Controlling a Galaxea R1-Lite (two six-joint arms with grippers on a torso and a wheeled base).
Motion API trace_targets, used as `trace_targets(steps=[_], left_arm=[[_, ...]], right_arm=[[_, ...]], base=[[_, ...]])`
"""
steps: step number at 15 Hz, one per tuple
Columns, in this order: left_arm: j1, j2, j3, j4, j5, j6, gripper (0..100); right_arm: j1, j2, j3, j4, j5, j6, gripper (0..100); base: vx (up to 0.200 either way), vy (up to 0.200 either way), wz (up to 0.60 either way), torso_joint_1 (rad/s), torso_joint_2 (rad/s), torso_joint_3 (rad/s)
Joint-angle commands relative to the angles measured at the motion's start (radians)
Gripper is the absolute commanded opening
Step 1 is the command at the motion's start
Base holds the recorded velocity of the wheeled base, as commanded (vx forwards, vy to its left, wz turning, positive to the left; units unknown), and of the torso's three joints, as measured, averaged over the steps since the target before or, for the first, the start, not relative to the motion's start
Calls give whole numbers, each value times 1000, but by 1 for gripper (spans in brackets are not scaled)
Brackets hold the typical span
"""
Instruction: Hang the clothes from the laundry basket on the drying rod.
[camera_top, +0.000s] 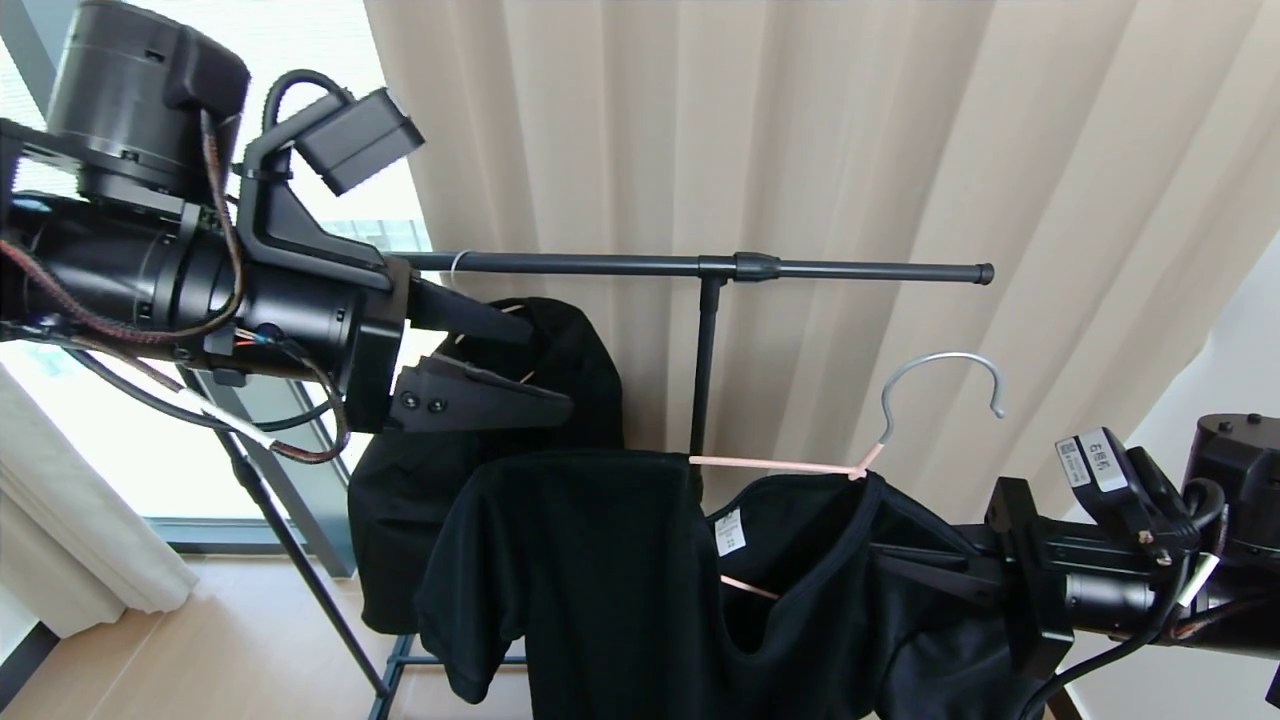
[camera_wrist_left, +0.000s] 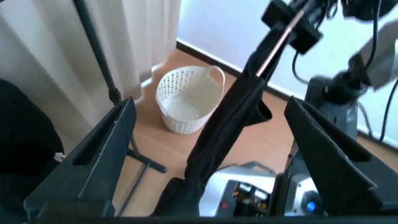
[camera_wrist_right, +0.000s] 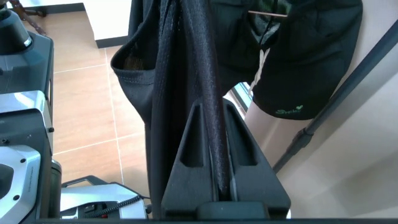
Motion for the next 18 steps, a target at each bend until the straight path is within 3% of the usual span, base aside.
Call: trace_targets(steps=[1, 4, 8, 18], left_arm=[[-28, 70, -53, 34, 1, 61, 100], [-66, 101, -47, 34, 1, 167, 100], [-135, 127, -56, 34, 1, 219, 100], [-175, 154, -47, 35, 1, 269, 100]], right_arm=[[4, 1, 0, -1, 1, -1, 0], [5, 1, -1, -1, -1, -1, 0], [17, 4, -1, -1, -4, -11, 0], [19, 19, -6, -1, -8, -14, 0]], base=[[0, 0, 0, 0, 0, 0], [0, 0, 0, 0, 0, 0], [0, 0, 0, 0, 0, 0], [0, 0, 0, 0, 0, 0]])
